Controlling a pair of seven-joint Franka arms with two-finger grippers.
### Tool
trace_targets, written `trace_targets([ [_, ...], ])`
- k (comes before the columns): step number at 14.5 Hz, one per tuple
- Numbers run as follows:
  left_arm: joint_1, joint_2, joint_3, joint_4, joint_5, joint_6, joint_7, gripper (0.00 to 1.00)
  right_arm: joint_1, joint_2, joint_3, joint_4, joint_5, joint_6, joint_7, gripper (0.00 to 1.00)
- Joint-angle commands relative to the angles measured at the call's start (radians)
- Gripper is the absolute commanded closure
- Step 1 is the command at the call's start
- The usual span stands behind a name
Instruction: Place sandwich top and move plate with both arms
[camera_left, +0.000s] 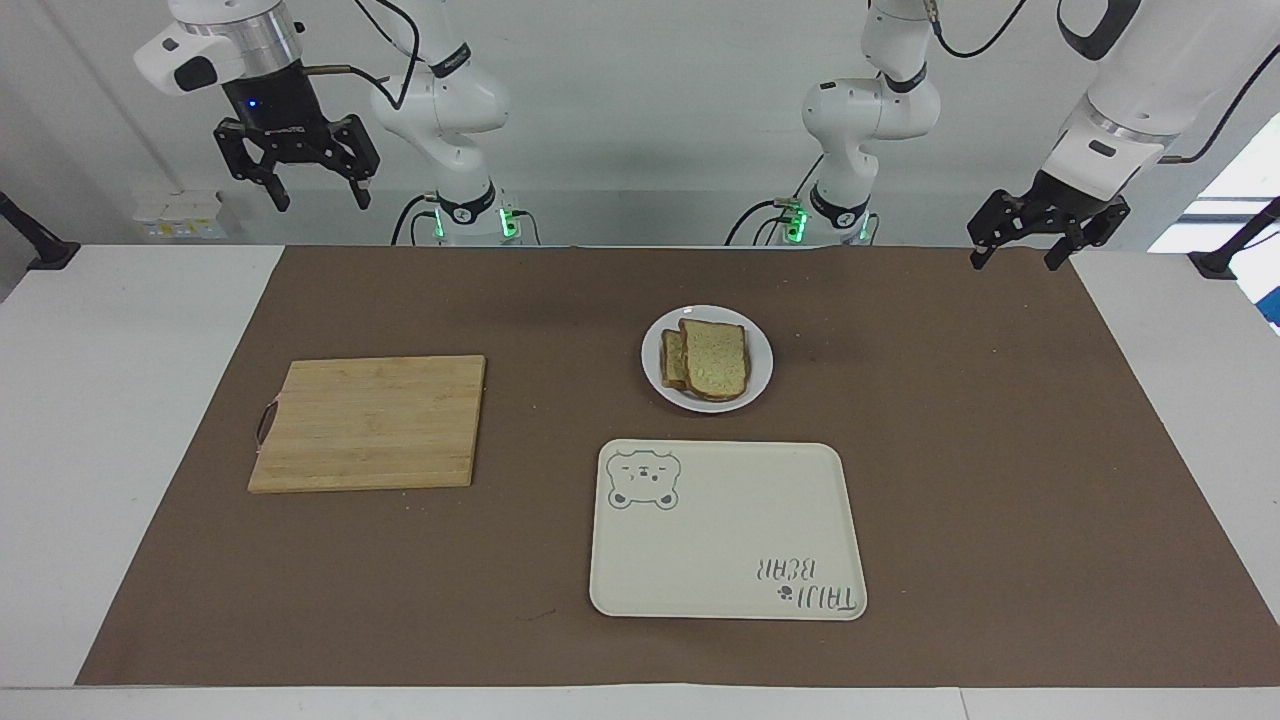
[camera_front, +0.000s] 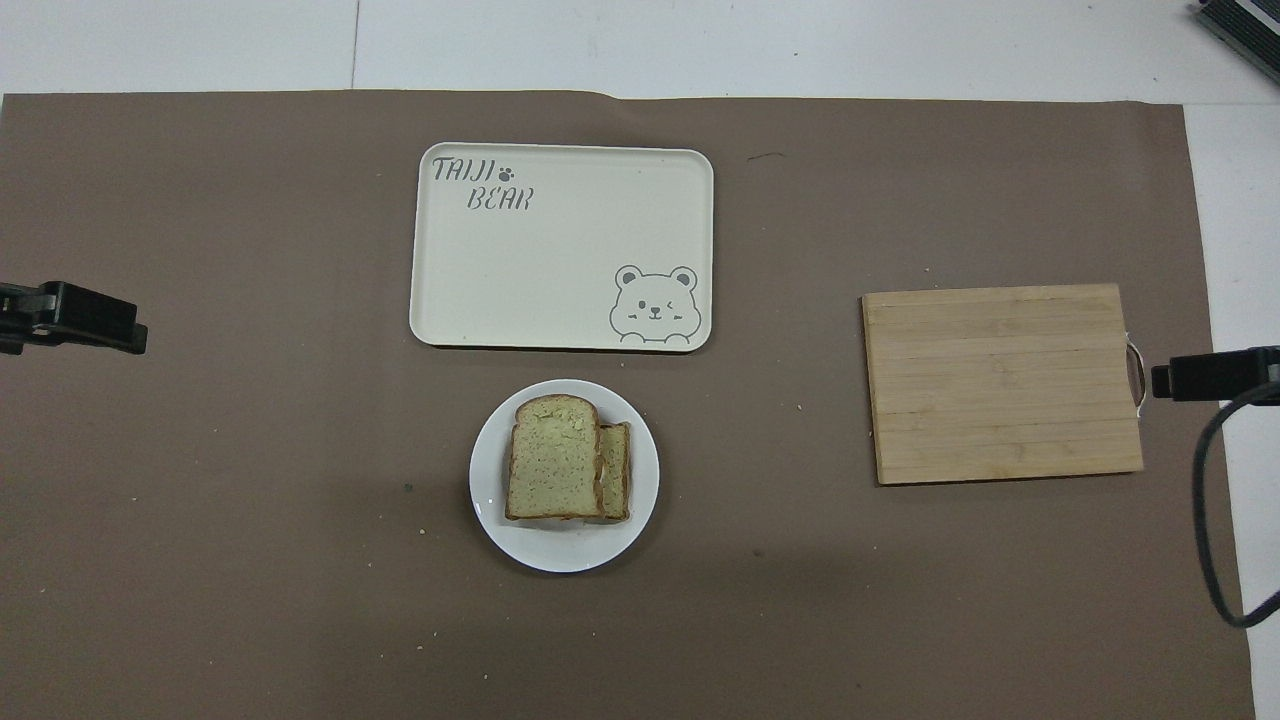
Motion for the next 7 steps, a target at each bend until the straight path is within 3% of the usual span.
trace_targets([
  [1,0.004,0.004,0.001,0.015,-0.009,-0.021,0.009,0.0,-0.001,-0.015,0.005,-0.007,0.0,-0.01,-0.026,0.0],
  [7,0.004,0.004,0.001,0.017,-0.009,-0.02,0.009,0.0,-0.013,-0.015,-0.007,-0.007,-0.002,-0.01,-0.024,0.0],
])
